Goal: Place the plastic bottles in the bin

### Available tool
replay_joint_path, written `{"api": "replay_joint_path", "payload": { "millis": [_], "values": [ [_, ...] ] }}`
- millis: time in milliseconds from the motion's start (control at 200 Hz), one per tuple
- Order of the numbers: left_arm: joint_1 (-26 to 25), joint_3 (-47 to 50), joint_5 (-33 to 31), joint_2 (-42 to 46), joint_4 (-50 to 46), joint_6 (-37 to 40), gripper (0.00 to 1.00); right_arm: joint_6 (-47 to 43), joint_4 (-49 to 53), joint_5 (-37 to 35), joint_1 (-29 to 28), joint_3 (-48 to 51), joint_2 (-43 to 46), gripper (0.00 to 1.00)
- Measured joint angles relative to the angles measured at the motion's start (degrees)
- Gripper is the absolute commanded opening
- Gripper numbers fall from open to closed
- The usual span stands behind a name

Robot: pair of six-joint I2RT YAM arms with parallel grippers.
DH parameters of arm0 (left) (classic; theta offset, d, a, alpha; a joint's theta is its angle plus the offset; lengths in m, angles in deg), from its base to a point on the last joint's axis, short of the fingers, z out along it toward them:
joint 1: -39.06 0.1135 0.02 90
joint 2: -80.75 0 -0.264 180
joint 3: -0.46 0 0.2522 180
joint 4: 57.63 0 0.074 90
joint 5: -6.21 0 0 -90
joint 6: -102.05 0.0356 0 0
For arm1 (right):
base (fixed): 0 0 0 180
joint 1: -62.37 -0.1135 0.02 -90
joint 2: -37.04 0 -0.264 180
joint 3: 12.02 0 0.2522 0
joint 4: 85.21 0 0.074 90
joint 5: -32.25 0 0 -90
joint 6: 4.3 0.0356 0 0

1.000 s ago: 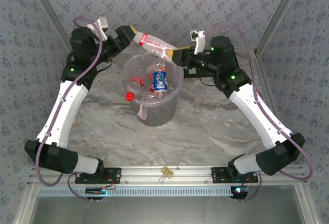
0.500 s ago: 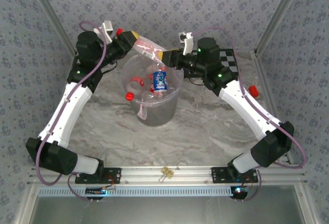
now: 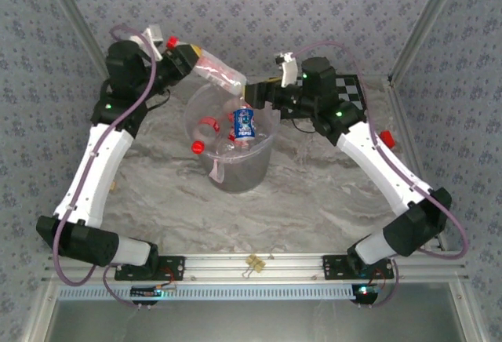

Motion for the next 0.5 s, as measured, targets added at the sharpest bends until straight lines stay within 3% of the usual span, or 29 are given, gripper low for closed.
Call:
{"api": "replay_joint_path", "payload": {
  "millis": [150,360,500],
  "values": [
    [-0.5,-5.8,-7.5,1.8,-5.9,9.7,0.17,-2.5,4.5,-3.3,3.7,2.0,5.9,0.90],
    [-0.5,-4.6,-16.2,4.3,-9.0,18.8,0.07,-2.7,5.7,-4.5,8.6,6.6,11.4,0.89],
    [-1.0,-0.4,-17.9,3.3,-7.5,21.9,0.04,-3.2,7.8,-5.2,8.9,7.9,11.3,0.89]
  ]
}}
